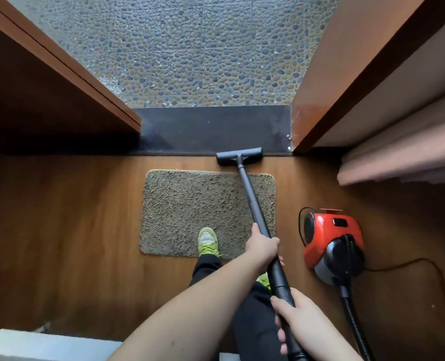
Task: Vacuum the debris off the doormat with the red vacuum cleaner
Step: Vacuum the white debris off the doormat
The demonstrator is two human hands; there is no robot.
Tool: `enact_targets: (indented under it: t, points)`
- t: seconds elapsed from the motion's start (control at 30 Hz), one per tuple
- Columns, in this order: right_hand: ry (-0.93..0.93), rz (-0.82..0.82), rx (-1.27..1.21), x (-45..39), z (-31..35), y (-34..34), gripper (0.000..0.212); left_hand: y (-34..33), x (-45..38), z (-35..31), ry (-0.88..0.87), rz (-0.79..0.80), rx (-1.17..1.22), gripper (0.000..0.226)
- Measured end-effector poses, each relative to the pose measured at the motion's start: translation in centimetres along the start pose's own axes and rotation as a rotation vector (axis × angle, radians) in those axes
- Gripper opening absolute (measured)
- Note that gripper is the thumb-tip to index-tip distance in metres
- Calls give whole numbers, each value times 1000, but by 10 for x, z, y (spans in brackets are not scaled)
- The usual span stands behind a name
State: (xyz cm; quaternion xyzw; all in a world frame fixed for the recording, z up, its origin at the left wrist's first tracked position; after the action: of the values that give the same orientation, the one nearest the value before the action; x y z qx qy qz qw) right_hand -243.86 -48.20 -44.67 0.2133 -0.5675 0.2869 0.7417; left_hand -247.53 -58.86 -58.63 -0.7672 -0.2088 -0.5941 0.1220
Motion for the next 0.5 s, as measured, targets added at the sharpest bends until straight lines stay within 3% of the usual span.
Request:
enact_targets:
  t: [0.5]
  points:
    - [49, -37, -437, -8, 16, 2, 10, -33, -10, -41, -31, 55, -333, 84]
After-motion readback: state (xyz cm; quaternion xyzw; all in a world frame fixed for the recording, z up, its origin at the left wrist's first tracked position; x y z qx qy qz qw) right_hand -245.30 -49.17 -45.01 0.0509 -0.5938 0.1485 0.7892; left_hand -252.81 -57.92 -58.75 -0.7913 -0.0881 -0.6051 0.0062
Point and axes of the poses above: each hand's wrist, its own x-axis away from the middle knuckle, its own y-axis out of the back of the hand, z = x × y, the point moved 2 cm from there along -x, towards the middle knuckle, and after that the axes turned 7 degrees about x, right-handed, at the moved point
